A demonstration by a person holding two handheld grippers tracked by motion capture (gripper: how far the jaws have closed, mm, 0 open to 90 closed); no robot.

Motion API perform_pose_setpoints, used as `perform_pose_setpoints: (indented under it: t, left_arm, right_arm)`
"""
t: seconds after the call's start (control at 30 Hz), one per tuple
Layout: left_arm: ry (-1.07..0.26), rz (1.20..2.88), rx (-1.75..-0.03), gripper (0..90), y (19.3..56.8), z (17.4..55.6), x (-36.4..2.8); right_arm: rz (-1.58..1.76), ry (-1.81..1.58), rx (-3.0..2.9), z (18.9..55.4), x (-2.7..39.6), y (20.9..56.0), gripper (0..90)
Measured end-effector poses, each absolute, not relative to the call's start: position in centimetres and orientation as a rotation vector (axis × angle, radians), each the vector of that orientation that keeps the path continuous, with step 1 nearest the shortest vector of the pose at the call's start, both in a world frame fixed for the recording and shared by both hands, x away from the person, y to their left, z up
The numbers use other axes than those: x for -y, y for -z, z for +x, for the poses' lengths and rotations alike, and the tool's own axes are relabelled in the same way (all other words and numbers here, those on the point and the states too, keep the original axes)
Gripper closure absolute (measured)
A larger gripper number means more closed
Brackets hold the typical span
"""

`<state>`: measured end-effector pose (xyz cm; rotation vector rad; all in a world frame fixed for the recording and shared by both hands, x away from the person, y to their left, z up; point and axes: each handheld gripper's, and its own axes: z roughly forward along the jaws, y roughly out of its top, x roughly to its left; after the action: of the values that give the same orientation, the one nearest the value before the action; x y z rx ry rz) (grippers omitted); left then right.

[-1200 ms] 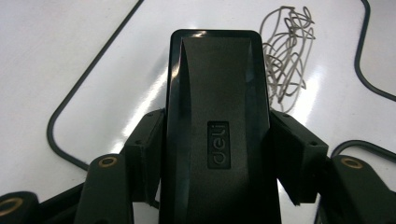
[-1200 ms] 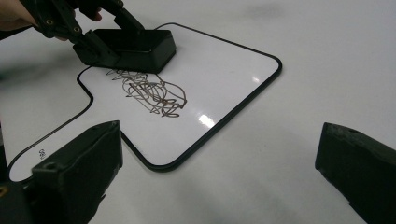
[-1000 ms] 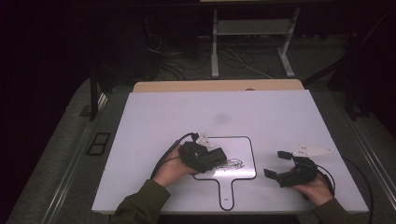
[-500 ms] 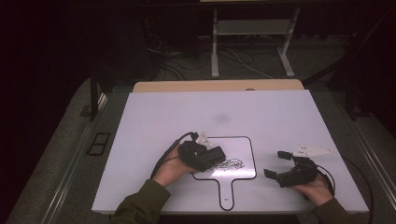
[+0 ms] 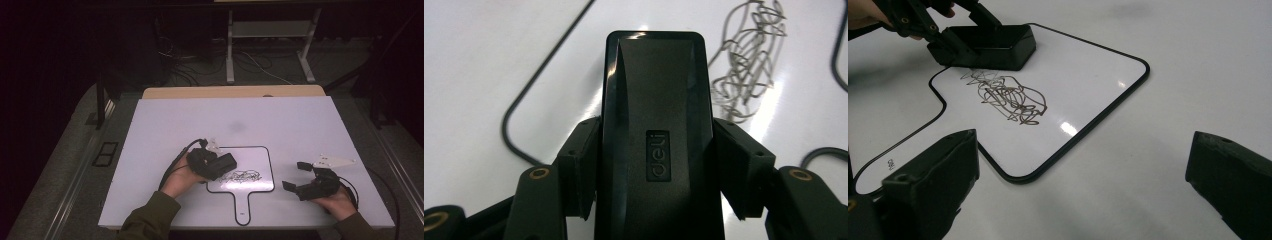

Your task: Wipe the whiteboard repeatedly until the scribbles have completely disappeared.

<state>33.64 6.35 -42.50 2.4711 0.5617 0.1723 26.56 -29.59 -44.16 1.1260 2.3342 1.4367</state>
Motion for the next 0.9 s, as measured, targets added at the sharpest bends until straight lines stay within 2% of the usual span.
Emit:
perform_pose_setpoints:
  t: [0.4, 0.9]
  left_arm:
    - [-0.131, 2.490, -0.468, 39.6, 42.5, 31.5, -4.7]
    - [-0.172, 2.455, -0.584, 39.7, 42.6, 33.8, -6.6]
  right_arm:
    - [1.134, -1.439, -2.334, 26.6, 29.6, 44.2, 0.0]
    - [1.131, -1.439, -2.333, 26.6, 29.6, 44.1, 0.0]
